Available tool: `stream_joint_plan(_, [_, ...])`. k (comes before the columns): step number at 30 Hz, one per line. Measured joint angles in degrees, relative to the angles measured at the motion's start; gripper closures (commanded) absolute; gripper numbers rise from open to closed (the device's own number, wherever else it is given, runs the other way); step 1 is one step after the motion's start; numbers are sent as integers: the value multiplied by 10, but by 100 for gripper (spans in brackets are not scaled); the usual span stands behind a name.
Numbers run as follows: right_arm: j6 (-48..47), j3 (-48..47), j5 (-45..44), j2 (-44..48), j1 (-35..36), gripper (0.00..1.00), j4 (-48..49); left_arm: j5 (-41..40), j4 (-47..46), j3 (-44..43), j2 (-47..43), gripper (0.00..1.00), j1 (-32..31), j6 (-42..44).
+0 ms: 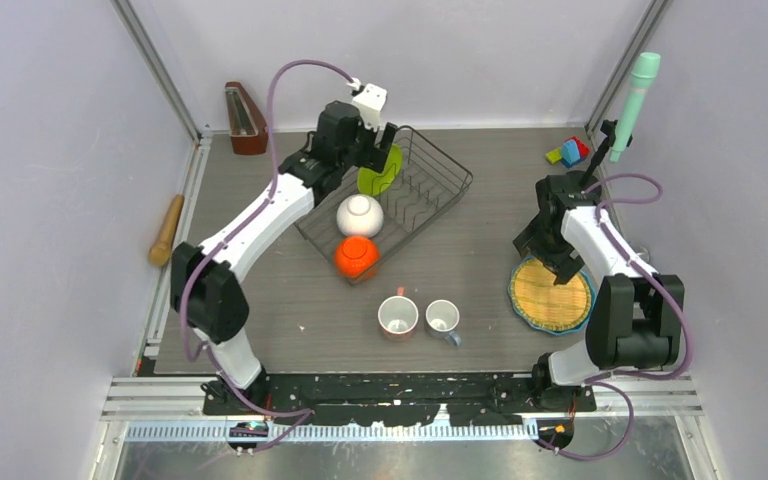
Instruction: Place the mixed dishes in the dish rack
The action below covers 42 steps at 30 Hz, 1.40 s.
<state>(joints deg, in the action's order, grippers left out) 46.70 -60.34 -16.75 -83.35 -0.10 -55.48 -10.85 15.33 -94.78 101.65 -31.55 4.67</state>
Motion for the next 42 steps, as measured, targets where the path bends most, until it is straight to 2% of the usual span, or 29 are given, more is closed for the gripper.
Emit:
stream_joint_plan(8, [5, -8, 2, -87, 0, 9, 50, 111, -25, 137, -121, 18, -10, -181])
stream_joint_plan(10, [6, -14, 1, -112, 0, 13, 58, 135, -26, 167, -129, 18, -13, -209])
stream_joint_plan(12, [6, -20, 0, -129, 0, 24, 63, 151, -24, 186, -130, 18, -15, -226])
stream_joint_plan(13, [6, -24, -2, -136, 0, 36, 64, 155, -23, 192, -130, 18, -16, -230])
stream_joint_plan(14, [6, -27, -3, -143, 0, 41, 67, 160, -22, 198, -131, 18, -17, -235])
stream_joint_plan(15, [6, -31, -5, -150, 0, 54, 68, 163, -22, 201, -131, 18, -17, -238])
stream_joint_plan(16, [5, -35, -10, -155, 0, 73, 64, 167, -21, 204, -132, 18, -17, -240])
stream_joint_plan(18, [8, -44, -14, -157, 0, 95, 61, 170, -22, 205, -134, 18, -17, -243])
stream_joint_plan(21, [6, -60, -22, -154, 1, 99, 53, 174, -23, 205, -136, 18, -17, -244])
stream_joint_plan(30, [9, -61, 1, -142, -17, 100, 50, 194, -23, 205, -136, 19, -17, -255])
stream_joint_plan(35, [9, -69, 14, -100, -19, 100, 27, 218, -32, 205, -135, 19, -20, -267])
stream_joint_plan(39, [16, -90, 34, -60, -19, 100, 15, 237, -71, 205, -124, 19, -34, -284])
stream_joint_plan(42, [29, -101, 55, -27, -19, 100, 14, 242, -115, 208, -105, 19, -68, -296])
